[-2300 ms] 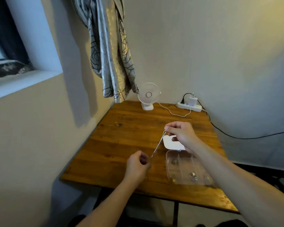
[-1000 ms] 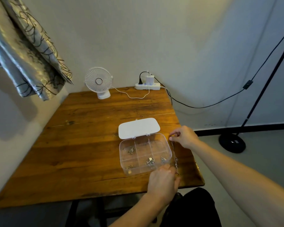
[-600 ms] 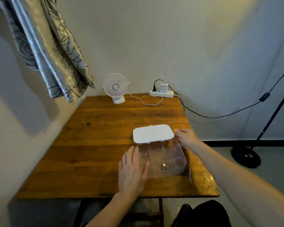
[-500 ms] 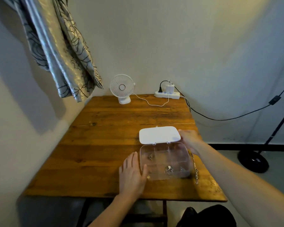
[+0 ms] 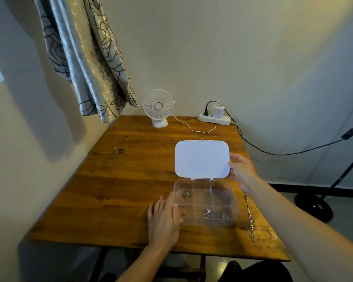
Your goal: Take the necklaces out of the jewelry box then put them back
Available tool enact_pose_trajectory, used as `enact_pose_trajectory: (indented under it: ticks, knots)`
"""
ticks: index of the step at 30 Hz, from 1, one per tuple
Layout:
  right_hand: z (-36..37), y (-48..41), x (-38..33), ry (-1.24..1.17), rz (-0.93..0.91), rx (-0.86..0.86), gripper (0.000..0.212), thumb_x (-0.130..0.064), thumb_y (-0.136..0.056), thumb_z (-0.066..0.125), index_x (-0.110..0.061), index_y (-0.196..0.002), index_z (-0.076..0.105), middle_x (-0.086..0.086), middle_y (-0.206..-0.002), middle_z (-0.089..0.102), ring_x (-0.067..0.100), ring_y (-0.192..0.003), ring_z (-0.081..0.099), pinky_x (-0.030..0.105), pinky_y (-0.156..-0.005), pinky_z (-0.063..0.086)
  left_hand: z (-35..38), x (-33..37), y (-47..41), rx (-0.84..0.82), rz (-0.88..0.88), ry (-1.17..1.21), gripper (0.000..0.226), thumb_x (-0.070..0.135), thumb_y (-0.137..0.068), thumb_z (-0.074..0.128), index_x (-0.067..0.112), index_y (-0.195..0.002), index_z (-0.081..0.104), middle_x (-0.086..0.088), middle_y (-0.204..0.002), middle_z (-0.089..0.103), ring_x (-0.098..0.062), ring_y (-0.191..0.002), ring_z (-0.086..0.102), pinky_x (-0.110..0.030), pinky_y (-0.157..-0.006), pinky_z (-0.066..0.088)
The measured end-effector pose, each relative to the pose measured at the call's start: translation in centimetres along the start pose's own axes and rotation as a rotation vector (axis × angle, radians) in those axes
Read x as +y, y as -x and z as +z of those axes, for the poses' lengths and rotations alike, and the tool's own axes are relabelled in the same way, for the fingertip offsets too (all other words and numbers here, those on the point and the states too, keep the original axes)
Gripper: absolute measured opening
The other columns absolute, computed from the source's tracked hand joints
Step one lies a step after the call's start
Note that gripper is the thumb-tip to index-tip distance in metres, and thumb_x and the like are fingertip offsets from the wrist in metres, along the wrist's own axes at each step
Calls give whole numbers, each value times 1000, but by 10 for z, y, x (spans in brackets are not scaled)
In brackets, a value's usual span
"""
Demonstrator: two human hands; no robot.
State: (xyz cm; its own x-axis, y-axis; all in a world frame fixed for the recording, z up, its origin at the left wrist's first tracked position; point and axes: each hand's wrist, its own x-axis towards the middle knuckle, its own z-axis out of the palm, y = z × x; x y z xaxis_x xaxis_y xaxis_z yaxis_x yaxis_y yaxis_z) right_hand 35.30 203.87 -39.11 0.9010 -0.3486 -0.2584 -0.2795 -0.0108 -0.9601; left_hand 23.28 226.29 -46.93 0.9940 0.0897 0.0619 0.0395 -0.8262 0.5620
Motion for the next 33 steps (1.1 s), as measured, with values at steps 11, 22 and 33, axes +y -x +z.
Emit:
enact_pose_trajectory:
  ticks: [11, 22, 33]
  knots:
    - [-36, 76, 31, 186, -308, -58, 24, -6, -98, 49, -19, -99, 69, -7, -102, 65, 18, -106, 60, 32, -87, 51, -41, 36, -4, -101, -304, 967, 63, 62, -91, 18, 23, -122, 56, 2, -119, 61, -21, -121, 50, -38, -103, 36]
    - [-27, 116, 82, 406, -375, -120, 38, -27, -102, 41, -19, -139, 46, 0, -157, 29, 14, -143, 24, 30, -112, 23, -30, 35, 1, -176, -169, 482, 66, 58, -93, 30, 23, -148, 20, -4, -152, 28, -26, -135, 33, -33, -95, 46]
    - [-11, 114, 110, 668, -490, -20, 64, -62, -91, 33, -29, -146, 32, -8, -162, 10, 15, -147, 12, 29, -112, 15, -9, 9, 6, -42, -16, 98, 74, 66, -86, 24, 27, -149, 11, 3, -155, 25, -21, -137, 32, -41, -111, 31]
